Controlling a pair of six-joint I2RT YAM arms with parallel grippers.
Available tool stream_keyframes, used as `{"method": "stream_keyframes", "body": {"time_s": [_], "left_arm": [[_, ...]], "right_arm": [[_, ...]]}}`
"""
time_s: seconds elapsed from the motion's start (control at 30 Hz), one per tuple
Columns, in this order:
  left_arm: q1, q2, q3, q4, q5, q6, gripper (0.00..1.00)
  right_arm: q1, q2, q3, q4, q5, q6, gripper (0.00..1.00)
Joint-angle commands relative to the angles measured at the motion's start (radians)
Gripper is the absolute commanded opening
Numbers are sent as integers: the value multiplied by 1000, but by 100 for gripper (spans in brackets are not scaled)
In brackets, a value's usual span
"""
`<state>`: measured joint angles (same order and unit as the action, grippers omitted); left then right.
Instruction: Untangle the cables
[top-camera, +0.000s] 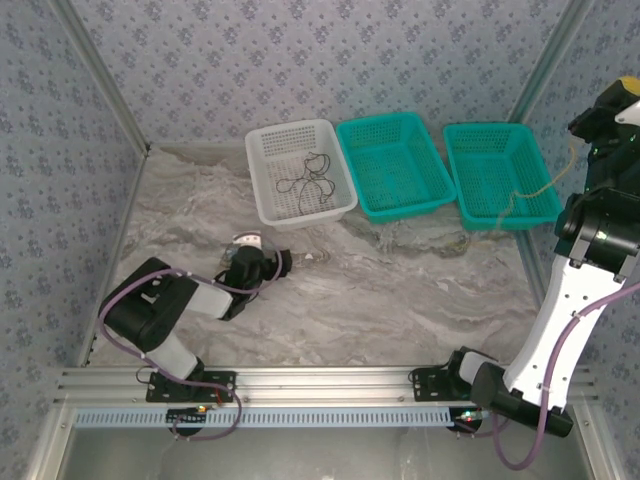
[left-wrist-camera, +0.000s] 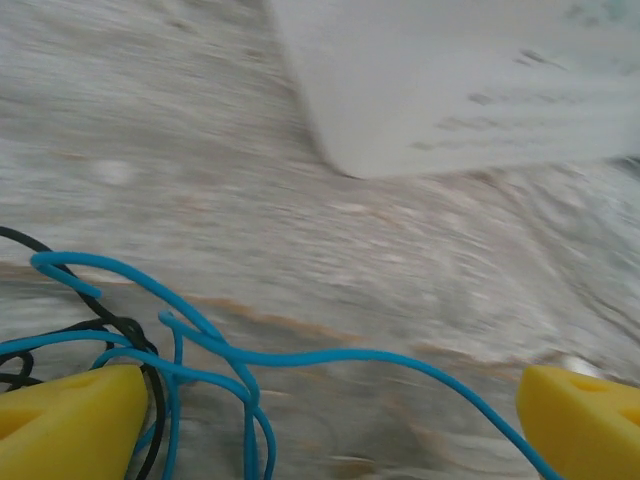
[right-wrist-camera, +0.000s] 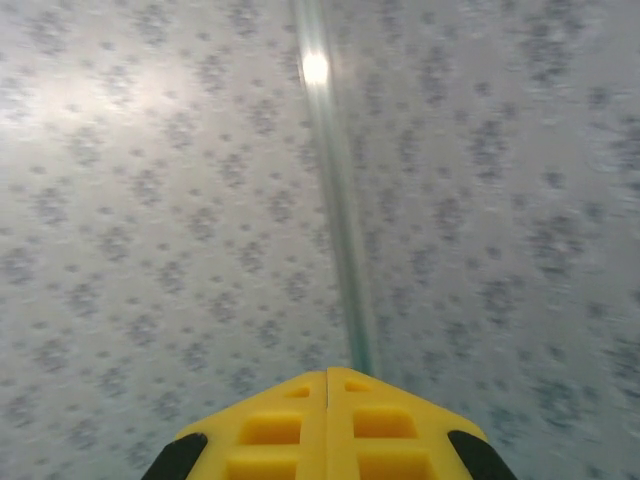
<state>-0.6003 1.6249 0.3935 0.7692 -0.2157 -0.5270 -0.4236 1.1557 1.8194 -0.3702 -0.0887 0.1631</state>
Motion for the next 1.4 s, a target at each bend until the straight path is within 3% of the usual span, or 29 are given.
{"method": "stream_keyframes", "body": {"time_s": [0.0,0.17,0.53,0.9,1.07,1.23,1.37], "left_arm": [[-59,52,52,-50,143,-55,95],[-153,39,164,-127,189,38,97],[-153,-216,141,-203,294,212,99],[-118,-337,72,-233,151,189,100],[-94,-359,27,-211,81,130,99],[-73,-369,5,-212,63,111,99],[-66,-369,-2,-209,60,108,99]], "right_arm": [[24,31,56,56,-214,46,0],[106,115,171,83,-284,50,0],[265,336,452,80,-251,-44,0],[342,627,794,111,-207,-21,0],[395,710,813,143,-171,-56,0],[424,785,802,65,-116,-100,0],[445,811,667,21,-102,-152,0]]}}
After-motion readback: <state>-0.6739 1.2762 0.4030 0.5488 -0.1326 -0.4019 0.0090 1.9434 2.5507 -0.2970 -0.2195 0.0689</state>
